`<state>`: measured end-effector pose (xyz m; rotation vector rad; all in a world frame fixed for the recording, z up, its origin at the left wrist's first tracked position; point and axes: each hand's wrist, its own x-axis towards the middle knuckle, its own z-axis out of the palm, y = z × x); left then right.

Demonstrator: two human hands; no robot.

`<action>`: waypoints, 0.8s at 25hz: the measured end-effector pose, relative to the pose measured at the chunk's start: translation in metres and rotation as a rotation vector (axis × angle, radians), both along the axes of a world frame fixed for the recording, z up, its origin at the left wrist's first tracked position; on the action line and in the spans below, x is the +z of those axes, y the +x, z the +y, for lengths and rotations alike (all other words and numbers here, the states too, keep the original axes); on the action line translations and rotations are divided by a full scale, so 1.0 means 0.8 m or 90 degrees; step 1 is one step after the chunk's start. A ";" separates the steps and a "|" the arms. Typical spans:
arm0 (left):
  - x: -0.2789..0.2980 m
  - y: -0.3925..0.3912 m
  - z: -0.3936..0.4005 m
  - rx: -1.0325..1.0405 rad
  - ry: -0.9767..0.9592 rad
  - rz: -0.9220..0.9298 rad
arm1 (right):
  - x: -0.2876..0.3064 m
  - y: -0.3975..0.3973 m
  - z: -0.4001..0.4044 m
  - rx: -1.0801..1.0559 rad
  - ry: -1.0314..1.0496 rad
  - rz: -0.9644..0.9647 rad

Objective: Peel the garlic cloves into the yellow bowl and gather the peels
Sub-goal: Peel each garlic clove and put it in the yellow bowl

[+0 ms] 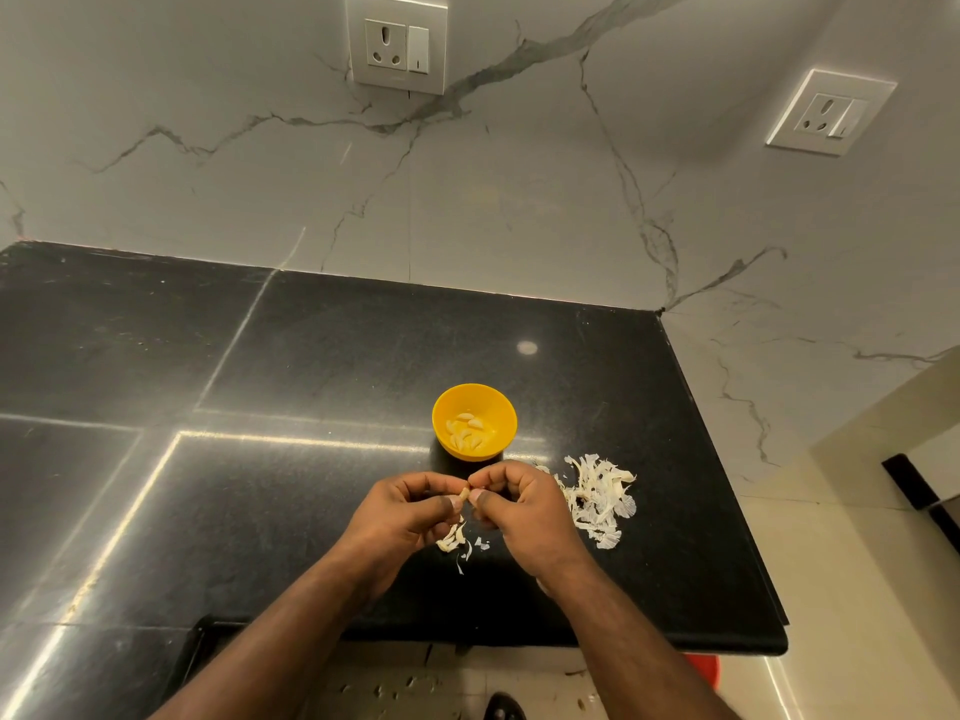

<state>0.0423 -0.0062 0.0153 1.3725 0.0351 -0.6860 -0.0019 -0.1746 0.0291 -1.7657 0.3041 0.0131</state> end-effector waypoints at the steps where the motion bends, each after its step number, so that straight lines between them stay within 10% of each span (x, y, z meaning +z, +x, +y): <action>1: -0.002 0.001 0.000 -0.001 0.016 -0.014 | 0.000 0.000 -0.001 -0.003 0.010 0.008; 20: -0.010 0.005 0.002 0.013 0.038 -0.037 | -0.005 0.005 0.000 -0.023 0.157 0.049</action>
